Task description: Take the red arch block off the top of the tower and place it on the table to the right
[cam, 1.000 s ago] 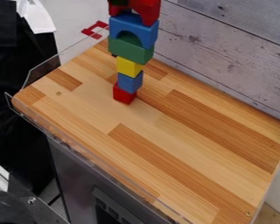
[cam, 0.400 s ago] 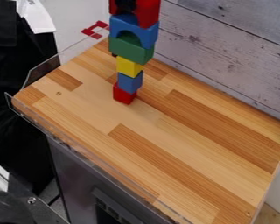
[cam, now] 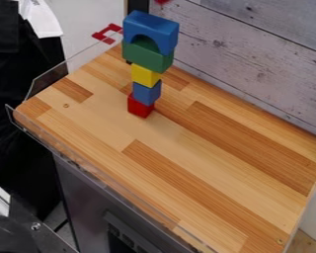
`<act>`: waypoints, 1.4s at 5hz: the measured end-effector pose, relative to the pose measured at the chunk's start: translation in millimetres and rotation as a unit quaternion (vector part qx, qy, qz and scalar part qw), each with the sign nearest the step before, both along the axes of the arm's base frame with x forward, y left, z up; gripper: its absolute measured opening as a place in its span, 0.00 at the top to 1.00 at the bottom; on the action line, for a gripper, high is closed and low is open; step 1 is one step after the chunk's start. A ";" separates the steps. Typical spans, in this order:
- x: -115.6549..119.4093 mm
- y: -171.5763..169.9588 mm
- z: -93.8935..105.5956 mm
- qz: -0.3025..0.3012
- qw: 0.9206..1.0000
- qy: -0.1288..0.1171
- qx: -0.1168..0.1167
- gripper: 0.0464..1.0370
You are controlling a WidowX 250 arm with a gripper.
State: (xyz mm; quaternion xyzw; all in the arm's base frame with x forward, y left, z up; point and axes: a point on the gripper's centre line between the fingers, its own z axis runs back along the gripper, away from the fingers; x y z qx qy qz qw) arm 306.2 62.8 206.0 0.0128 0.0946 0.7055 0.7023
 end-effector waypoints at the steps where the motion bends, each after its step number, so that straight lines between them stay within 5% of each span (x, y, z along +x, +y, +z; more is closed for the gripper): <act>1: 3.0 -16.4 12.6 -0.040 0.999 -0.003 0.007 0.47; 2: 1.5 -65.2 -8.0 -0.164 0.986 0.011 0.005 0.47; 3: -18.7 -110.6 -35.3 -0.280 0.959 0.011 -0.028 0.47; 4: -31.0 -143.0 -54.6 -0.340 0.939 0.029 -0.037 0.47; 5: -40.2 -163.8 -76.7 -0.356 0.932 0.044 -0.057 0.47; 6: -47.6 -168.2 -101.7 -0.409 0.909 0.049 -0.066 0.47; 7: -54.9 -170.7 -133.4 -0.506 0.856 0.070 -0.074 0.47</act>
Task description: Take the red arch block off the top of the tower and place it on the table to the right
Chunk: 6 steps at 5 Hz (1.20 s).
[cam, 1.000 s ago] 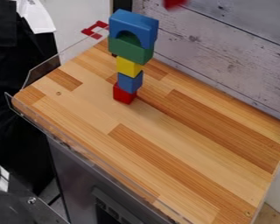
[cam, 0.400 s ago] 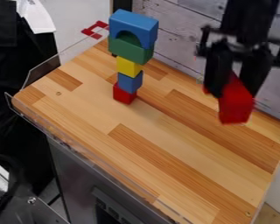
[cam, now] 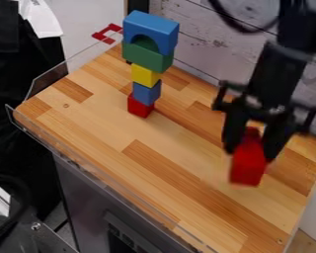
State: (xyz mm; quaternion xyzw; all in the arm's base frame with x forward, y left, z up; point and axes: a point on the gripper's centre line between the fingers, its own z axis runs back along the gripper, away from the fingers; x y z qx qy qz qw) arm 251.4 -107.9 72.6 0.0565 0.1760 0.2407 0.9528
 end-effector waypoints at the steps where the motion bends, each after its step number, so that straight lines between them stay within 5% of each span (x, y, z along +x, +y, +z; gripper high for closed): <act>1: 5.1 3.6 -13.2 -0.044 0.999 -0.017 -0.015 0.47; 3: 23.6 17.0 -37.0 -0.060 0.997 -0.058 0.002 0.47; 5: 44.5 27.1 -58.7 -0.073 0.995 -0.073 0.007 0.42; 6: 41.3 27.9 -67.4 -0.066 0.996 -0.057 0.002 0.30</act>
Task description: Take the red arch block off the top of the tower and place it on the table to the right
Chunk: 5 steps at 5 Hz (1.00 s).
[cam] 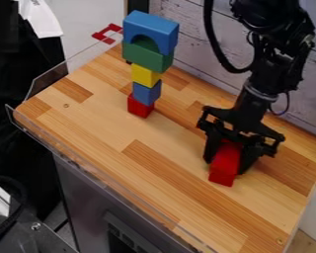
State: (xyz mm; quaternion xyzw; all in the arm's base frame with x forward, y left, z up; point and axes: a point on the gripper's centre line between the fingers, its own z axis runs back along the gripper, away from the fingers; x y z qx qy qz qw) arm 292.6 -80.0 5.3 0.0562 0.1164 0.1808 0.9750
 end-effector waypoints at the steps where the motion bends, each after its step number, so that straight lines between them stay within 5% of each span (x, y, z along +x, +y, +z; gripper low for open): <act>1: 0.1 -1.6 8.5 -0.004 1.000 -0.008 -0.010 0.07; 2: 4.8 -2.2 66.8 -0.003 0.997 -0.071 -0.043 0.04; 3: 6.3 3.8 115.9 0.008 0.993 -0.106 -0.058 0.04; 5: 23.7 41.7 146.2 0.015 0.993 -0.100 -0.068 0.04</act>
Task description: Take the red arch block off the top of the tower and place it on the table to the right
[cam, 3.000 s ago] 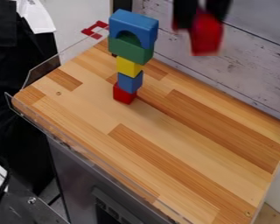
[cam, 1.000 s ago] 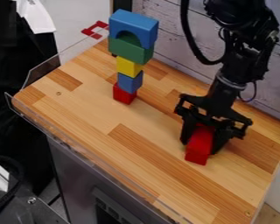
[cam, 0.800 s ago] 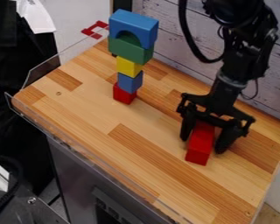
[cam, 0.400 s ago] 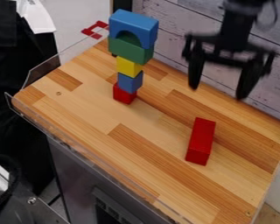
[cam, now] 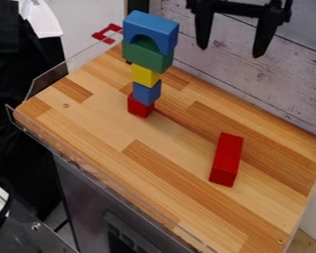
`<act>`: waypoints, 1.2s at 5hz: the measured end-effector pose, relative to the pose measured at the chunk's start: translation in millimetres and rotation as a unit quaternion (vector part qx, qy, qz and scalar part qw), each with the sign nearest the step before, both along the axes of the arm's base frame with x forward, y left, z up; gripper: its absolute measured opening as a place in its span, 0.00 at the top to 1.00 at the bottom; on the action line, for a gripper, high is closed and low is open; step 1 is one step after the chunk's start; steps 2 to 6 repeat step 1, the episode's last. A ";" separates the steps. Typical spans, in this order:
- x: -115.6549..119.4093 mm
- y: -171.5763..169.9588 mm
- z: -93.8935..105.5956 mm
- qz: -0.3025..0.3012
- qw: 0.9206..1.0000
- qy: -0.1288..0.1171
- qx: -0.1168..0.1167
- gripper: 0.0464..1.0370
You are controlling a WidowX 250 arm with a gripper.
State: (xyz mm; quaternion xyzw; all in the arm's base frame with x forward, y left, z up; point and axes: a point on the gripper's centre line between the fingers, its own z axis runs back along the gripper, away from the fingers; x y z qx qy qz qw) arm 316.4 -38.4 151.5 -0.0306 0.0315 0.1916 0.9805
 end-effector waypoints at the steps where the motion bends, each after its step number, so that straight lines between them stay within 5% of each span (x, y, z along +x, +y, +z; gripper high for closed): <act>1: 9.5 4.3 -3.3 -0.022 0.999 0.020 0.015 0.04; 6: 9.5 4.3 -3.3 -0.022 0.999 0.020 0.015 0.04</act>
